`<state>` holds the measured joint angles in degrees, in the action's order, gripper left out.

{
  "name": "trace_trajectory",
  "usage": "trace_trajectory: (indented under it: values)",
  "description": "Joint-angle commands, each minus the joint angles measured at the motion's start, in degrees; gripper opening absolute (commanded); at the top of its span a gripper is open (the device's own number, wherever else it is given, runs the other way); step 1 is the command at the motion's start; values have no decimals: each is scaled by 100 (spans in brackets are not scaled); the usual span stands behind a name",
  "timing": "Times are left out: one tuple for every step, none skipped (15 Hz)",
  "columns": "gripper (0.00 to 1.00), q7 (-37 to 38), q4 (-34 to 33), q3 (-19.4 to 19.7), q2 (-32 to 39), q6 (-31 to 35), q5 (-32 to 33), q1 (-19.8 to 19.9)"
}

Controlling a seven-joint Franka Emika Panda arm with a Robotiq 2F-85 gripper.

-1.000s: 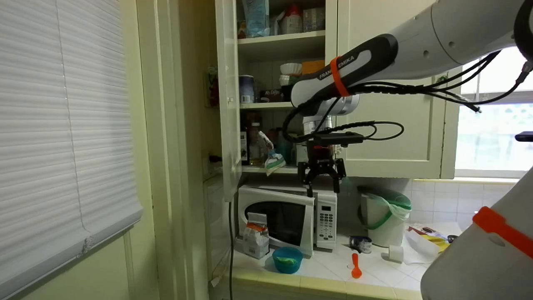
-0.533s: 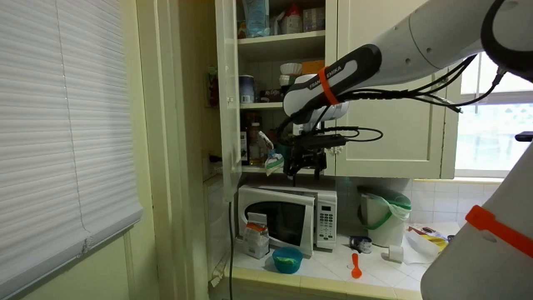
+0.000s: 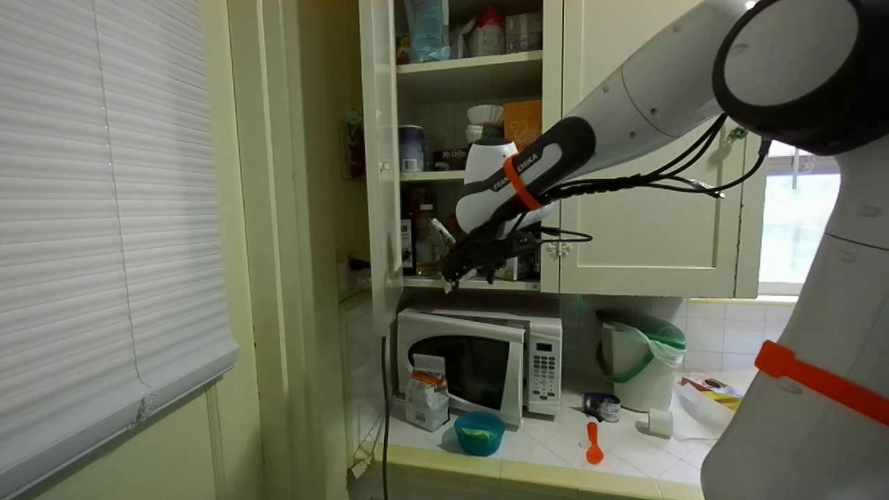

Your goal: Remove the white plastic from the cabinet

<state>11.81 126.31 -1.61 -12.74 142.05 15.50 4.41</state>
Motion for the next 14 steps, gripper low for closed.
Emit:
trace_trajectory:
  values:
    - [100,552,-289,-84,444,786,478,150]
    - [100,696,-364,-78,541,942,598,183]
    - [100,847,-493,-59,664,996,709,220]
    - [100,947,-587,-31,745,966,687,217]
    - [100,613,-344,18,501,884,483,111]
    - [100,691,-432,36,584,890,512,124]
    - [100,722,-497,46,645,892,526,129]
    - [100,731,-536,53,683,892,527,128]
    - [100,742,-559,54,701,891,528,125]
    - [100,1264,-484,18,633,959,1034,238]
    - [100,1658,-485,14,669,1162,1288,300]
    - [100,2235,-526,-41,752,1347,1628,415]
    - [100,2633,-609,-90,803,1454,1887,572]
    - [100,3063,-698,-126,852,1464,2137,666]
